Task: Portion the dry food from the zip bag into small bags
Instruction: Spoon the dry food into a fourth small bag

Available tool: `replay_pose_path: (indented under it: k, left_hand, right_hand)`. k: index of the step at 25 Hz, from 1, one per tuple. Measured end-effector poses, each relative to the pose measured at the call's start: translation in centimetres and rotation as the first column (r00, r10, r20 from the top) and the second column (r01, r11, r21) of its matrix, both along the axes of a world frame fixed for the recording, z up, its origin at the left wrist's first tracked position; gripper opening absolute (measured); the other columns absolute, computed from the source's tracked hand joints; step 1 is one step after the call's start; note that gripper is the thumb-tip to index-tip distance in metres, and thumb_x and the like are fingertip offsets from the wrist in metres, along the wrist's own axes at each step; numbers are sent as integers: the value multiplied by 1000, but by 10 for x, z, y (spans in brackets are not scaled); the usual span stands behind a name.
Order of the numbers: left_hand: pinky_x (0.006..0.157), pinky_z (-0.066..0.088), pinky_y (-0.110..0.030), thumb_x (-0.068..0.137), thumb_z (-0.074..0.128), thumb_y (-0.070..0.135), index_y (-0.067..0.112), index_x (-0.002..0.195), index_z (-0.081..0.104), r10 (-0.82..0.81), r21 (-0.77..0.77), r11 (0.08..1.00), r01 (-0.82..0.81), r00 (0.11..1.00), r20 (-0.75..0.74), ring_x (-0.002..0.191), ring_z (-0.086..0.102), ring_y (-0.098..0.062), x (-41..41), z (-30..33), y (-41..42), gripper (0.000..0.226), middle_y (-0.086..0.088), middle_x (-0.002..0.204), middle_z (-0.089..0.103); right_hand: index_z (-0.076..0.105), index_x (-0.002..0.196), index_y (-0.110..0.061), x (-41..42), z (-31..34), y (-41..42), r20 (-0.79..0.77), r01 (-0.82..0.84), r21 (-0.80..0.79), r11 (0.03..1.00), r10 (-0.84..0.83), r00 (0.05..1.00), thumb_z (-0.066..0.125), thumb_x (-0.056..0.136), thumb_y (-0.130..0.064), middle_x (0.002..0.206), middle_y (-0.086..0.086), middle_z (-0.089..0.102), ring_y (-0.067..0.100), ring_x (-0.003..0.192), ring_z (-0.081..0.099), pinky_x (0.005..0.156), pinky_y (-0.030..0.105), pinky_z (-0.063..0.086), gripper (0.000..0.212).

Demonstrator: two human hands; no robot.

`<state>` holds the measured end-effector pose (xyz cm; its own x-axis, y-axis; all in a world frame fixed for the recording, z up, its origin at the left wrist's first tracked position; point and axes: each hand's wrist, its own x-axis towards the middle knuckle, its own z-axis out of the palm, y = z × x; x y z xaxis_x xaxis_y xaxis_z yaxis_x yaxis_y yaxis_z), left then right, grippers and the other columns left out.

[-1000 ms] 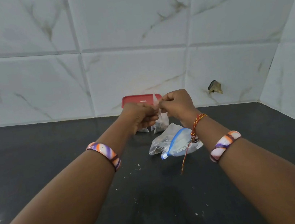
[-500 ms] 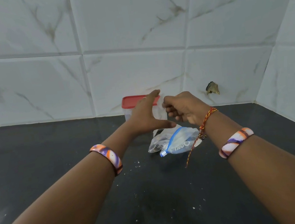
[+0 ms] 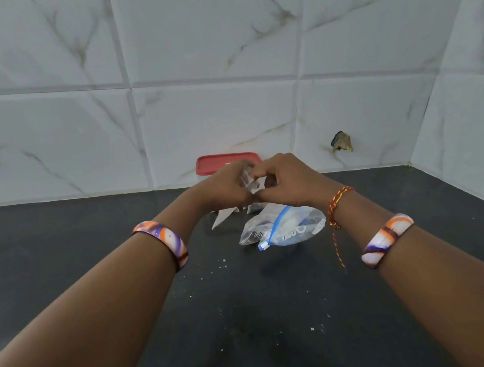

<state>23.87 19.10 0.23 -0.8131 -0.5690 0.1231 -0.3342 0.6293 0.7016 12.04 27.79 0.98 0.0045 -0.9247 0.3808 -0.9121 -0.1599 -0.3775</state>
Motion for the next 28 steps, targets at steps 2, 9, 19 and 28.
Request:
replay_pose_path:
  k: [2, 9, 19, 28]
  left_hand:
    - [86, 50, -40, 75, 61, -3, 7, 118, 50, -19, -76, 997, 21, 999, 31, 102, 61, -30, 2, -2, 0, 45, -12, 110, 60]
    - [82, 46, -31, 71, 69, 7, 9, 122, 53, -97, -348, 926, 148, 982, 162, 101, 59, -23, -6, -15, 1, 53, -5, 111, 64]
    - [81, 49, -38, 64, 67, 27, 17, 114, 60, -96, -499, 853, 154, 985, 140, 95, 60, -20, -14, -33, -3, 51, -1, 104, 66]
    - [88, 45, -34, 71, 72, 34, 18, 130, 46, 219, -329, 921, -210, 976, -10, 115, 52, -21, -38, -59, 5, 66, -3, 126, 54]
  right_hand:
    - [65, 60, -13, 0, 0, 2, 32, -9, -3, 1000, 9, 999, 65, 75, -1, 53, -13, 61, 2, 49, 50, 49, 7, 33, 19]
    - [68, 88, -6, 0, -10, 12, -111, 18, 333, 943, 21, 994, 46, 90, -4, 73, 1, 55, 15, 64, 61, 49, 9, 39, 22]
    - [66, 105, -11, -11, -22, 26, -405, 134, 252, 958, -22, 914, 51, 89, -25, 82, -3, 59, 11, 67, 45, 53, 13, 27, 26]
    - [74, 91, -14, -65, -36, 34, 366, 400, 76, 913, -399, 841, 60, 84, -10, 74, -4, 68, 8, 64, 62, 57, 21, 54, 16]
